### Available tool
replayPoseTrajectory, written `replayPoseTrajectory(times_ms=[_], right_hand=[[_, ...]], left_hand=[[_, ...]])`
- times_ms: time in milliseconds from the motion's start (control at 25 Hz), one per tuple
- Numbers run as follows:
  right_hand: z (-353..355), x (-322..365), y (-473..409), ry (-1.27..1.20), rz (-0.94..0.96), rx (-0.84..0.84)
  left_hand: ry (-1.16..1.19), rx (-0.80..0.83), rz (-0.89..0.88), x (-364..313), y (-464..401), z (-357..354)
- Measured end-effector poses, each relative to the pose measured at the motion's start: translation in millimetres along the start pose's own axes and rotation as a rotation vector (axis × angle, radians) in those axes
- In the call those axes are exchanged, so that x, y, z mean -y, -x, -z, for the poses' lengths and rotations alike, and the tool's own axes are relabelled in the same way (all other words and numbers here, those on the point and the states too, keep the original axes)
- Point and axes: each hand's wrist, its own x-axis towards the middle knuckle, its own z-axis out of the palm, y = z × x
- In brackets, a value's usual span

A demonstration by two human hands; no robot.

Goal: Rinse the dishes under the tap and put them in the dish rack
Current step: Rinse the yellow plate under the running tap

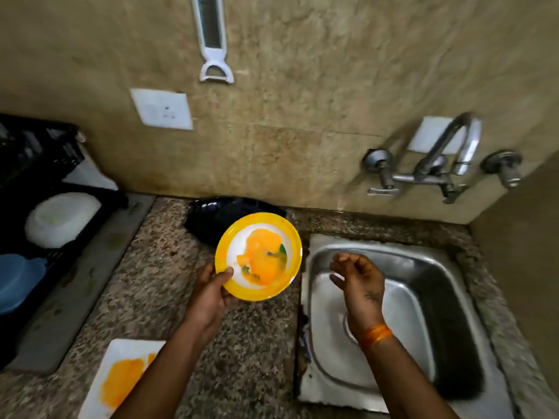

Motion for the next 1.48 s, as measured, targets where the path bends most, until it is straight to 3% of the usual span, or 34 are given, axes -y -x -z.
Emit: replayPoseTrajectory(times_ms=[120, 280, 480, 640, 880, 1040, 1120, 1160, 1280, 1320, 1400, 1480], right_hand=[[49.9, 22.1, -45.5, 0.105, 0.157, -0.245], [98.8, 55.7, -111.1, 0.211, 0.324, -0.435], [130.9, 101.2, -178.0, 0.361, 0.383, -0.457], [139.6, 114.5, -203.0, 0.554, 0.455, -0.379], [144.8, 103.5, -209.4, 0.419, 0.422, -0.404], [143.9, 105.3, -197.6, 0.316, 0.383, -0.333], [143.5, 93.5, -171.0, 0.38, 0.411, -0.29], [144.7, 82.8, -155.8, 0.482, 0.441, -0.181], [153.4, 54.3, -118.0, 0.911, 0.402, 0.453], [157.0, 45.6, -114.8, 1.105, 0.419, 0.572], [159.0, 40.5, -123.2, 1.483, 0.431, 0.563], [151.5, 49.6, -136.2, 1.563, 0.329, 0.557]], left_hand=[[0.006, 0.132, 0.005, 17.5, 4.4, -63.4], [-0.018, 0.212, 0.058, 34.4, 10.5, -141.1], [-0.025, 0.265, 0.157, 53.0, 12.3, -218.9], [-0.094, 0.283, 0.158, 65.0, 9.7, -255.5], [-0.08, 0.289, 0.222, 77.2, 2.7, -285.9], [-0.059, 0.277, 0.249, 81.7, -0.9, -290.6], [-0.053, 0.277, 0.235, 82.7, -4.3, -290.2], [-0.054, 0.284, 0.225, 82.3, -7.3, -290.2], [-0.089, 0.306, 0.219, 81.1, -17.5, -291.8], [-0.123, 0.309, 0.225, 82.8, -18.8, -292.8], [-0.201, 0.331, 0.256, 91.3, -19.8, -295.8], [-0.214, 0.379, 0.28, 98.5, -18.4, -300.2]])
